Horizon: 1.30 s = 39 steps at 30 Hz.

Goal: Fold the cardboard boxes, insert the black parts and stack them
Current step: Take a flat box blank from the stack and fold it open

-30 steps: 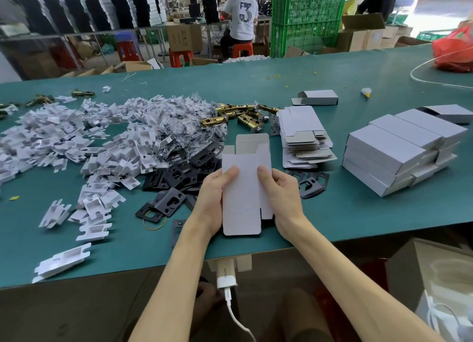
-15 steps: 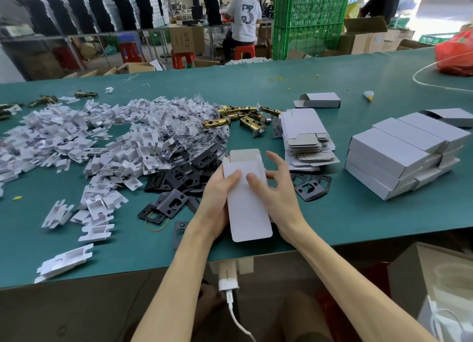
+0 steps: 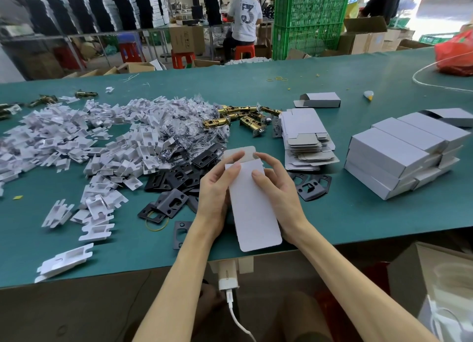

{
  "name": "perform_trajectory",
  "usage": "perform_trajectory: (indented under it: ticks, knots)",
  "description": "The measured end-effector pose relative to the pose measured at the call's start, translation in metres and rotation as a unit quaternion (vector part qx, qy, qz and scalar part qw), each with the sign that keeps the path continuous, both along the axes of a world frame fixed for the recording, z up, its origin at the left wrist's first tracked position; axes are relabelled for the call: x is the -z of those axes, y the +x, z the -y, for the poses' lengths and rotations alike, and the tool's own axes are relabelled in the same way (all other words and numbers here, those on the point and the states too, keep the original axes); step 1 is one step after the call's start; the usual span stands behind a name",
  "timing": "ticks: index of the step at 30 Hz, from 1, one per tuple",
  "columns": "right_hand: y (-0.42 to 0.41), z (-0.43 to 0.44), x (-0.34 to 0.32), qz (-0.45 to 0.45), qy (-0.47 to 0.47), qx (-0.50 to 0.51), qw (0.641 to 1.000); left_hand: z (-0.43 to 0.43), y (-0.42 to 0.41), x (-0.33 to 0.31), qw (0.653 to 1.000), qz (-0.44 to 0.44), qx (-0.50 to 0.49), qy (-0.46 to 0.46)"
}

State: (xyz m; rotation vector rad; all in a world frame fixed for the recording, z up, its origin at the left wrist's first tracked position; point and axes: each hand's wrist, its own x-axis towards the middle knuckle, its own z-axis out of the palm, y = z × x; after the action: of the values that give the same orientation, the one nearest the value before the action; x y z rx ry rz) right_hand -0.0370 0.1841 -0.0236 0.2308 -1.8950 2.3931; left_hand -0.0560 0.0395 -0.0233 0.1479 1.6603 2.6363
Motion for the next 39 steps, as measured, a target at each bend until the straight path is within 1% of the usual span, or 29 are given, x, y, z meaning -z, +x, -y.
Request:
perform_trajectory:
  ticks: [7, 12, 15, 17, 20, 21, 23, 25, 26, 27, 29, 31, 34, 37, 39]
  knots:
    - [-0.002, 0.0, 0.003, 0.02, -0.009, 0.007, 1.0, 0.0, -0.002, 0.003, 1.0, 0.02, -0.006, -0.019]
    - [-0.003, 0.001, 0.005, 0.013, 0.027, 0.03, 0.999, 0.003, -0.003, 0.007, 0.998, -0.02, -0.003, -0.057]
    - [-0.002, 0.001, 0.005, 0.007, 0.027, 0.04, 0.999, 0.002, -0.004, 0.008, 0.997, -0.049, 0.016, -0.049]
    - [-0.002, 0.001, 0.004, 0.003, 0.024, 0.029, 0.999, 0.001, -0.004, 0.008, 0.997, -0.063, 0.003, -0.051]
    - [-0.003, 0.001, 0.004, 0.043, 0.019, -0.005, 0.999, 0.003, -0.007, 0.008, 0.995, -0.051, -0.077, -0.029]
    - [-0.004, 0.001, 0.004, 0.057, 0.027, -0.015, 0.998, 0.004, -0.009, 0.009, 0.993, -0.039, -0.115, -0.003]
    - [-0.005, 0.0, 0.003, 0.054, 0.064, -0.055, 0.995, 0.007, -0.013, 0.01, 0.978, -0.018, -0.206, 0.035]
    - [-0.004, 0.002, 0.003, 0.038, 0.105, -0.104, 0.988, 0.01, -0.016, 0.013, 0.957, -0.027, -0.288, 0.019]
    - [-0.004, 0.002, 0.003, 0.035, 0.108, -0.11, 0.987, 0.011, -0.017, 0.014, 0.951, -0.04, -0.306, 0.008]
    - [-0.004, 0.001, 0.004, 0.036, 0.092, -0.102, 0.99, 0.011, -0.017, 0.015, 0.951, -0.054, -0.305, 0.0]
    - [-0.006, -0.003, 0.006, 0.05, 0.028, -0.062, 0.996, 0.008, -0.016, 0.015, 0.958, -0.071, -0.278, -0.011]
    - [-0.008, -0.003, 0.008, 0.066, -0.016, 0.009, 0.998, 0.005, -0.017, 0.013, 0.96, -0.081, -0.265, -0.04]
    - [-0.01, -0.003, 0.012, 0.083, -0.044, 0.12, 0.988, 0.004, -0.015, 0.012, 0.959, -0.078, -0.267, -0.049]
    - [-0.012, -0.005, 0.01, 0.1, -0.13, 0.159, 0.974, 0.003, -0.013, 0.011, 0.963, -0.072, -0.254, -0.063]
    - [-0.012, -0.007, 0.01, 0.104, -0.163, 0.173, 0.966, 0.0, -0.011, 0.011, 0.969, -0.076, -0.223, -0.07]
